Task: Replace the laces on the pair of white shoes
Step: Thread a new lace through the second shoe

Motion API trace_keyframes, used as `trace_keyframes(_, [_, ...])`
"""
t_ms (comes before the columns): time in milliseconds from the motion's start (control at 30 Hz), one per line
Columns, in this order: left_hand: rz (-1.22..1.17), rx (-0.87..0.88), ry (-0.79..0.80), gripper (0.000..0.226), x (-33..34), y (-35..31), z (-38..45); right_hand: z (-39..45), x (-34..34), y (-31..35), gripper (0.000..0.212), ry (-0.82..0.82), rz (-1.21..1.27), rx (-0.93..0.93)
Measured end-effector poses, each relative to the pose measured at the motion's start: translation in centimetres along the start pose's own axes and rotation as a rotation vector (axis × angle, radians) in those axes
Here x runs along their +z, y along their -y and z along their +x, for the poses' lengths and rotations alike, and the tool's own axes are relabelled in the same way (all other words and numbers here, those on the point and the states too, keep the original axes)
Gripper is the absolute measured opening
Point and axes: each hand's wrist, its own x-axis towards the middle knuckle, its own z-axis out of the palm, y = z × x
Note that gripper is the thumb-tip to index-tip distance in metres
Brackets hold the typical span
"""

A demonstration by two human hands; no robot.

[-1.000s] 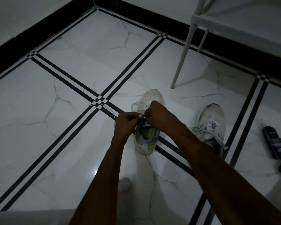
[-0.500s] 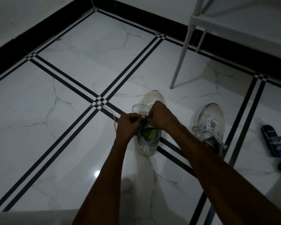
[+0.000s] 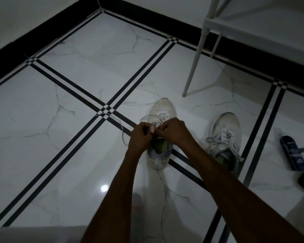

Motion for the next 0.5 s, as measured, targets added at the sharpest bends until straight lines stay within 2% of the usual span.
trace_keyframes(100, [0.004,0.006,0.0,0.011,-0.2,-0.4,-0.2,0.2,0.4,-0.1,0.027,-0.02,0.036,0.046])
trace_keyframes(233, [-0.006,-0.064,-0.001,0.017,-0.7,0.7,-0.5,0.3,0.7,0.2,0.025,-0.051,0.097,0.154])
trace_keyframes(267, [-0.055,-0.132,-0.067,0.018,-1.1,1.3,-0.5,0.3,0.7,0.2,0.026,-0.052,0.112,0.17])
trace_keyframes(333, [-0.103,-0.337,-0.315,0.026,-2.8,2.6,-0.3,0.1,0.5,0.0,0.028,-0.05,0.13,0.176])
trace_keyframes(400, [-0.045,-0.556,-0.51,0.032,-5.2,3.5,-0.7,0.1,0.4,-0.1,0.029,-0.043,0.129,0.157])
trace_keyframes(433, [0.006,-0.585,-0.557,0.031,-5.9,4.0,-0.9,0.1,0.3,-0.1,0.03,-0.037,0.128,0.15])
trace_keyframes(467, [0.069,-0.518,-0.6,0.028,-6.1,3.9,-1.4,0.1,0.2,-0.1,0.03,-0.026,0.127,0.148])
trace_keyframes(500, [0.14,-0.371,-0.624,0.026,-6.0,3.7,-1.6,0.2,0.3,0.0,0.029,-0.019,0.133,0.154])
